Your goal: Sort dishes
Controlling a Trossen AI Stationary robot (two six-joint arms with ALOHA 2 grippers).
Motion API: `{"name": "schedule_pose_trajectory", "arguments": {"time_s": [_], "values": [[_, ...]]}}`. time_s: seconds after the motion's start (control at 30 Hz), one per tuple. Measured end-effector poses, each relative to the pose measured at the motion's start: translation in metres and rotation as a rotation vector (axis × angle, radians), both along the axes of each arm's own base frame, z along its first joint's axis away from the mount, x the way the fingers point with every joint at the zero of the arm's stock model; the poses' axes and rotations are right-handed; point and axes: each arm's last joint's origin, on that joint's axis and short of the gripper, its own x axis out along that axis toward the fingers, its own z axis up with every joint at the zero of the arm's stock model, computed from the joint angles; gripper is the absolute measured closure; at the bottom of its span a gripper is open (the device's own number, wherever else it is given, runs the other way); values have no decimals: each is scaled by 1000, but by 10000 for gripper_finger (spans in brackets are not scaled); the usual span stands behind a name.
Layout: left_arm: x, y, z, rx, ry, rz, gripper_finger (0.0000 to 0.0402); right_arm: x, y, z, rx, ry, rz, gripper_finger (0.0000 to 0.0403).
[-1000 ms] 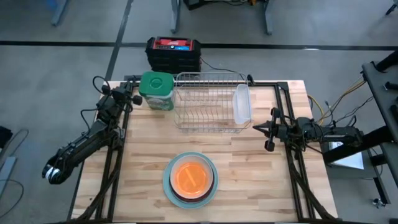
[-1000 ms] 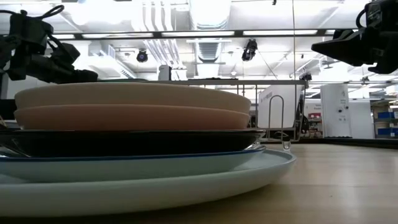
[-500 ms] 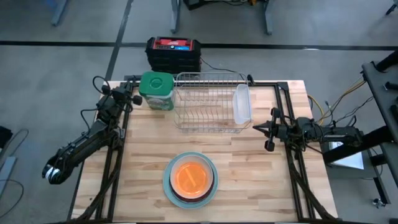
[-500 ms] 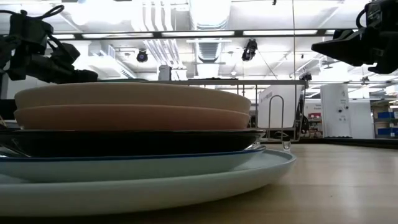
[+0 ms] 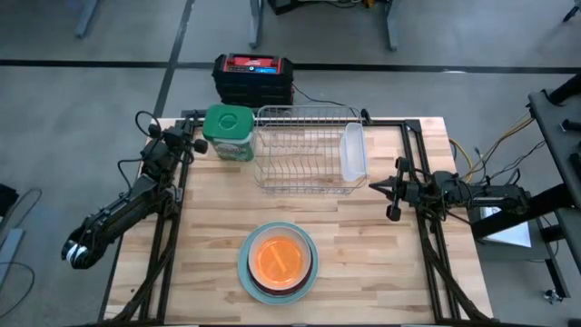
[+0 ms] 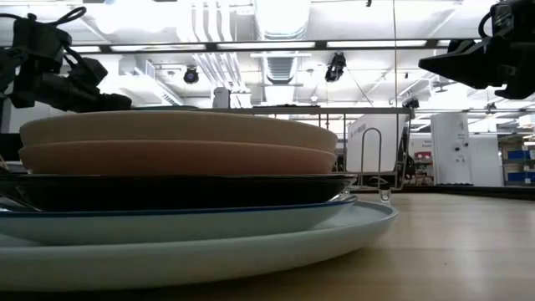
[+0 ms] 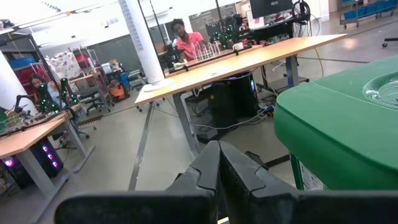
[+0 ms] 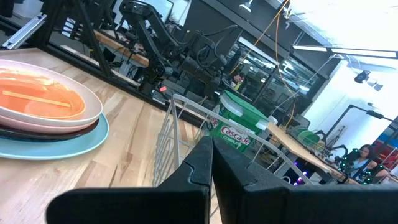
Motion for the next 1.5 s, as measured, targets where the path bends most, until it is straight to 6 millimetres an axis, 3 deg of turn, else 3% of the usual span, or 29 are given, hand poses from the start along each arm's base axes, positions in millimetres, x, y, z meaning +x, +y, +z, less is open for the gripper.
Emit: {"name": "schedule_pose_trajectory", "arguments": {"time_s": [0.67, 0.8, 0.9, 1.03, 1.23, 1.5], "values": [[0, 0, 0, -9, -56, -4, 401, 0, 0, 0, 0, 0, 0, 403], [7, -2, 6, -149, -537, -230, 401, 0, 0, 0, 0, 0, 0, 403], [8, -3, 17, -157, -683, -272, 401, 0, 0, 0, 0, 0, 0, 403], [14, -10, 26, -135, -676, -423, 401, 0, 0, 0, 0, 0, 0, 403], [29, -34, 60, 29, -615, -978, 401, 0, 0, 0, 0, 0, 0, 403], [53, -68, 69, 123, -594, -1237, 401, 0, 0, 0, 0, 1, 0, 403]]}}
